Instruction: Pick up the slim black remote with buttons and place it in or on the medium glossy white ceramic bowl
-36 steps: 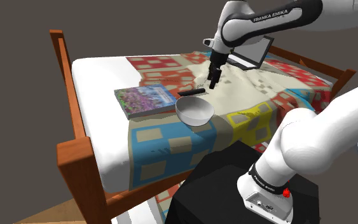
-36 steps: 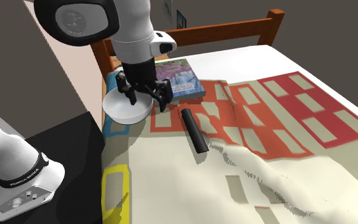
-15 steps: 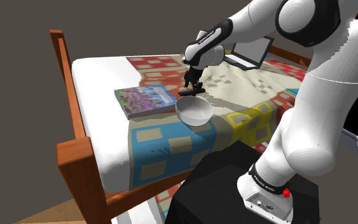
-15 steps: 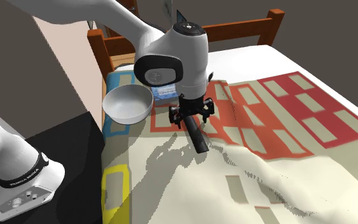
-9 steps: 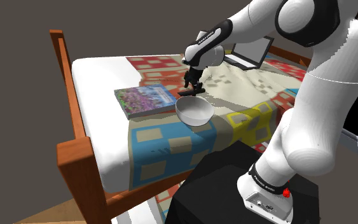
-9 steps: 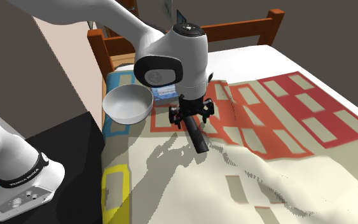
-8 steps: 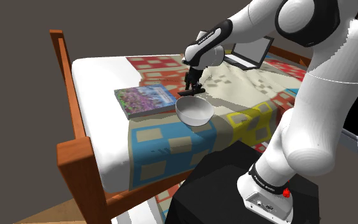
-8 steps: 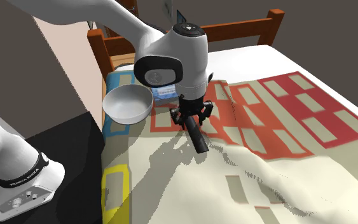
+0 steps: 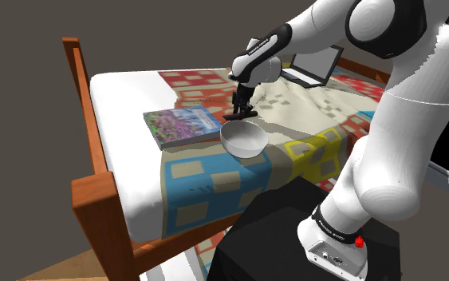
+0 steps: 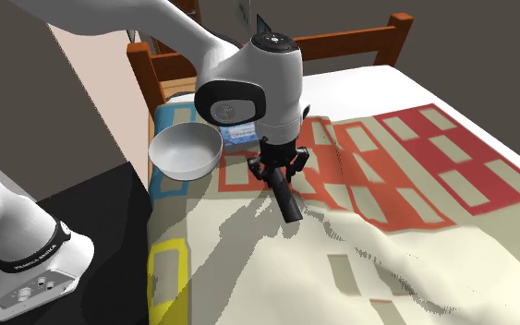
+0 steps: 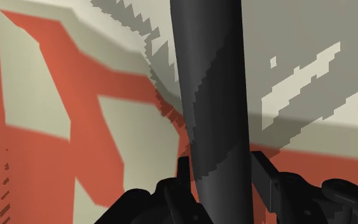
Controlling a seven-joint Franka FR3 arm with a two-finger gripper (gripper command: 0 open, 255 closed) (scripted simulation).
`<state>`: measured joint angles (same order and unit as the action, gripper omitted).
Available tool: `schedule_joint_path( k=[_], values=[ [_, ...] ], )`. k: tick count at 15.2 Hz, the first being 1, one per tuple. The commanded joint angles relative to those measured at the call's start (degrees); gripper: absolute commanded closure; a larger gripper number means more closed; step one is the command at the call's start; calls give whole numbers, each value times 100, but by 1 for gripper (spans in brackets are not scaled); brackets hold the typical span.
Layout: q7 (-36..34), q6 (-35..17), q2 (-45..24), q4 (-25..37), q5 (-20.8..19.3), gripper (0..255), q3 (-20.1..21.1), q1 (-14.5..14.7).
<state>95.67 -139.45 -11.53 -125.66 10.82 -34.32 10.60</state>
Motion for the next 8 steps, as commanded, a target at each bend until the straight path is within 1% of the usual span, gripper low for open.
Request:
schedule_joint_path(
  k=[1, 8],
  values=[
    [-14, -24, -9, -16, -13, 255, -1, 8],
    [-282, 447, 390, 139, -398, 255, -116, 105]
  ],
)
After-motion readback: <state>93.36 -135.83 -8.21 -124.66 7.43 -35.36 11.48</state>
